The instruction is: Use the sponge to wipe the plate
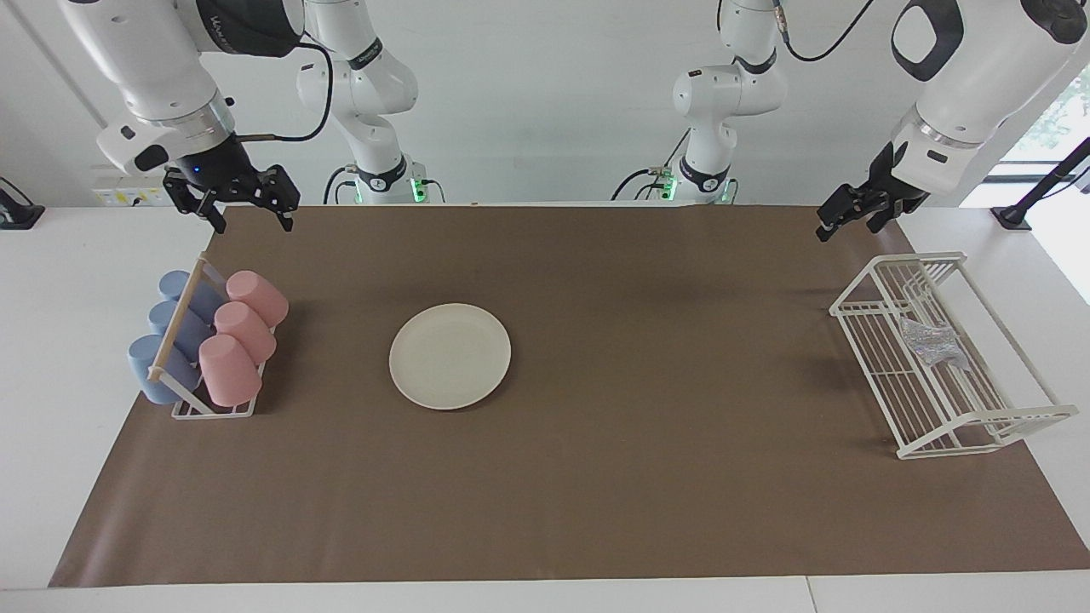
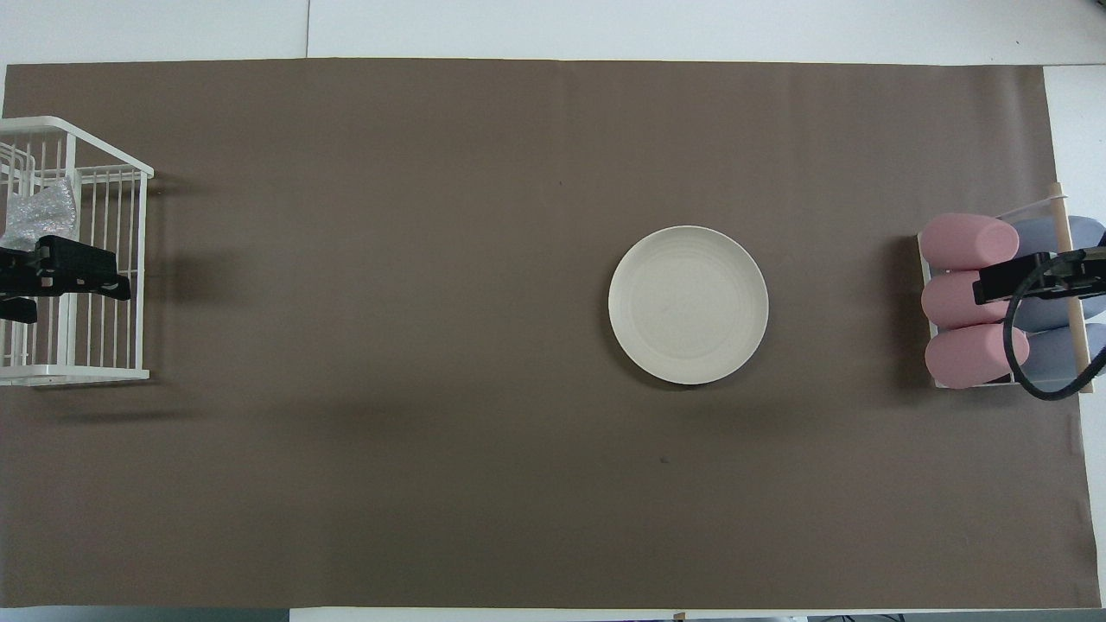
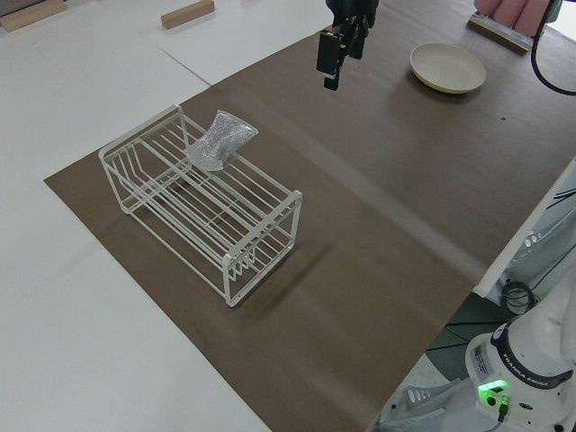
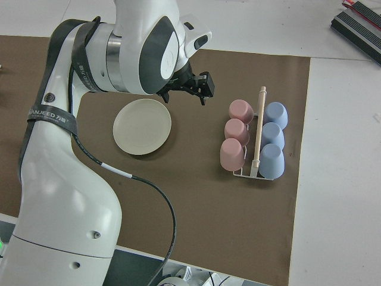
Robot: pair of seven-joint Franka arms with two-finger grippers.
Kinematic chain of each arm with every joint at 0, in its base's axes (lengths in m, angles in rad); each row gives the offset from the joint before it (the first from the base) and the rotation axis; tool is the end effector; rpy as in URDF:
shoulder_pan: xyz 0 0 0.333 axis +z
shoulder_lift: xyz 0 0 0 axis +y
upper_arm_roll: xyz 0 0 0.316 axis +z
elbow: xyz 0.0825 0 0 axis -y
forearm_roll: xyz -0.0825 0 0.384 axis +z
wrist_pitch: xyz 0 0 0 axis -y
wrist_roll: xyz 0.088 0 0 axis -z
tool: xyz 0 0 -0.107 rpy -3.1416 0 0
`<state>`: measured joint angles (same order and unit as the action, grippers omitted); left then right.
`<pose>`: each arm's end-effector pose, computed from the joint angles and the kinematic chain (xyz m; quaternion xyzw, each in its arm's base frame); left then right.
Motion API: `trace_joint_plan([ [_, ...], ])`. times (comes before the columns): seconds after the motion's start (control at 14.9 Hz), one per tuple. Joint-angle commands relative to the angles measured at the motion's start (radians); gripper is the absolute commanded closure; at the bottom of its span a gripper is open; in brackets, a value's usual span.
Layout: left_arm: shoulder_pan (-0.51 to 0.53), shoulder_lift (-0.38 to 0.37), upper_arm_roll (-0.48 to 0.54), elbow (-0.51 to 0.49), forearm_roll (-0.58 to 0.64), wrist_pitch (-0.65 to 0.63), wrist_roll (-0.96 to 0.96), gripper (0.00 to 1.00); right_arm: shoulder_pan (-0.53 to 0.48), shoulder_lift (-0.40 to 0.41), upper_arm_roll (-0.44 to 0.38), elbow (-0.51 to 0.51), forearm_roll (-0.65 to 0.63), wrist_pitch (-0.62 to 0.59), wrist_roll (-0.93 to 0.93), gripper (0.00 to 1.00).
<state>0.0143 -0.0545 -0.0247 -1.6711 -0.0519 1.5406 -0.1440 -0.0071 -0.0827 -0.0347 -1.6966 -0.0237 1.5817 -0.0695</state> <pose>0.5321 -0.0116 0.6046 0.9967 0.0669 -0.0398 0.0223 0.5272 -0.0253 0.6108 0.9997 0.0142 -0.0167 0.0095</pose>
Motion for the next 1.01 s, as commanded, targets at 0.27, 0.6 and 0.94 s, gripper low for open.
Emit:
trace_joint_plan([
  [0.27, -0.030, 0.007, 0.006, -0.006, 0.029, 0.030, 0.006, 0.00, -0.017, -0.002, 0.004, 0.006, 0.008, 0.000, -0.019, 0.00],
  [0.6, -0.030, 0.018, 0.006, 0.025, 0.029, 0.013, 0.006, 0.00, -0.017, -0.002, 0.004, 0.006, 0.008, -0.002, -0.022, 0.00],
  [0.94, -0.025, 0.013, 0.006, 0.025, 0.029, 0.015, 0.011, 0.00, -0.013, -0.003, 0.004, 0.002, 0.007, -0.002, -0.019, 0.00],
])
